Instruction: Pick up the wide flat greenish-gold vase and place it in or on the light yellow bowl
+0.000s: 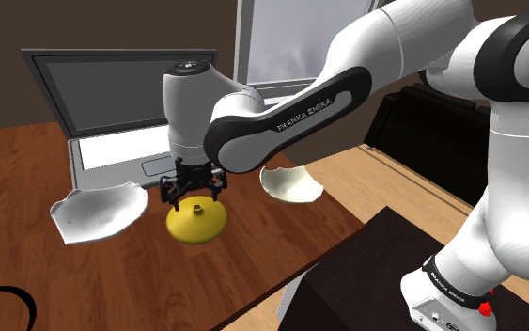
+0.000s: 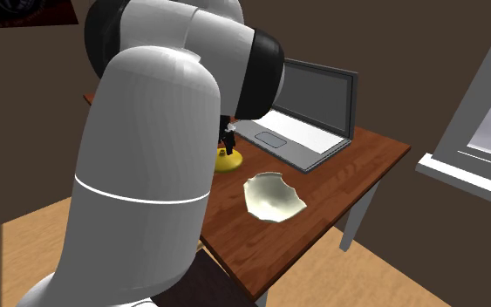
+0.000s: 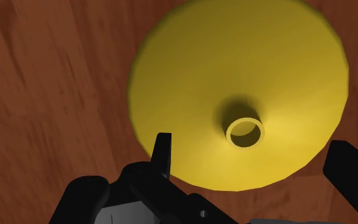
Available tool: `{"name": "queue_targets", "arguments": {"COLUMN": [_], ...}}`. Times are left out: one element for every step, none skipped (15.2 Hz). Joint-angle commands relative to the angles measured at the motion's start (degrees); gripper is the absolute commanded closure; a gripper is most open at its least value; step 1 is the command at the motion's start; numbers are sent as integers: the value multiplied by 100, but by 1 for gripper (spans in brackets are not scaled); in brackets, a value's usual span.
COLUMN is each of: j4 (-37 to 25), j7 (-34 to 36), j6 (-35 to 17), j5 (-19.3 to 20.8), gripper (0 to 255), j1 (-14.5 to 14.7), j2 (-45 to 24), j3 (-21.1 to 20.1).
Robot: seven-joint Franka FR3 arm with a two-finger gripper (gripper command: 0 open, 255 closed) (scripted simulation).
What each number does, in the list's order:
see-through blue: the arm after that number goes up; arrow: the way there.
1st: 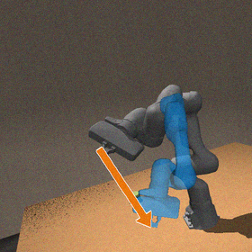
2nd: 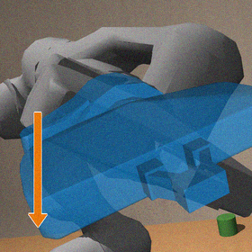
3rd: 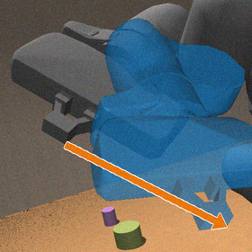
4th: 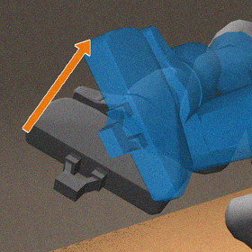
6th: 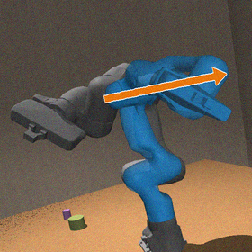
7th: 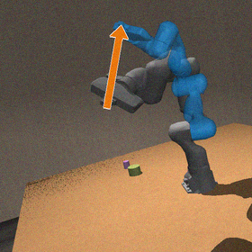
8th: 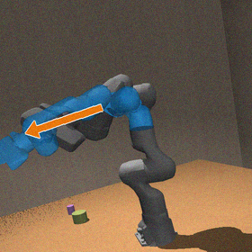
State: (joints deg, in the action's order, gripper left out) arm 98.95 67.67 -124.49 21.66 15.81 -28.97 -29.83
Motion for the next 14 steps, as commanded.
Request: {"name": "queue_targets", "arguments": {"j4": [-1, -1, -1, -1, -1, -1, -5, 0, 4, 4, 8, -1, -22, -47], "j7": [0, 0, 0, 0, 0, 0, 0, 1, -2, -2, -2, 1, -19, -39], "j6": [-1, -1, -1, -1, -1, -1, 2, 0, 1, -1, -1, -1, 55, 112], "j5": [1, 1, 1, 1, 1, 1, 1, 0, -2, -2, -3, 1, -27, -53], "gripper": [0, 0, 255, 255, 255, 255, 255, 255, 255, 255, 255, 255, 255, 255], "j1": [1, 0, 0, 0, 0, 0, 1, 0, -2, -3, -4, 0, -10, -19], "j2": [-2, -1, -1, -1, -1, -1, -2, 0, 5, 4, 8, -2, 37, 75], "j3": [1, 0, 0, 0, 0, 0, 0, 0, -1, -1, -2, 1, -16, -32]}}
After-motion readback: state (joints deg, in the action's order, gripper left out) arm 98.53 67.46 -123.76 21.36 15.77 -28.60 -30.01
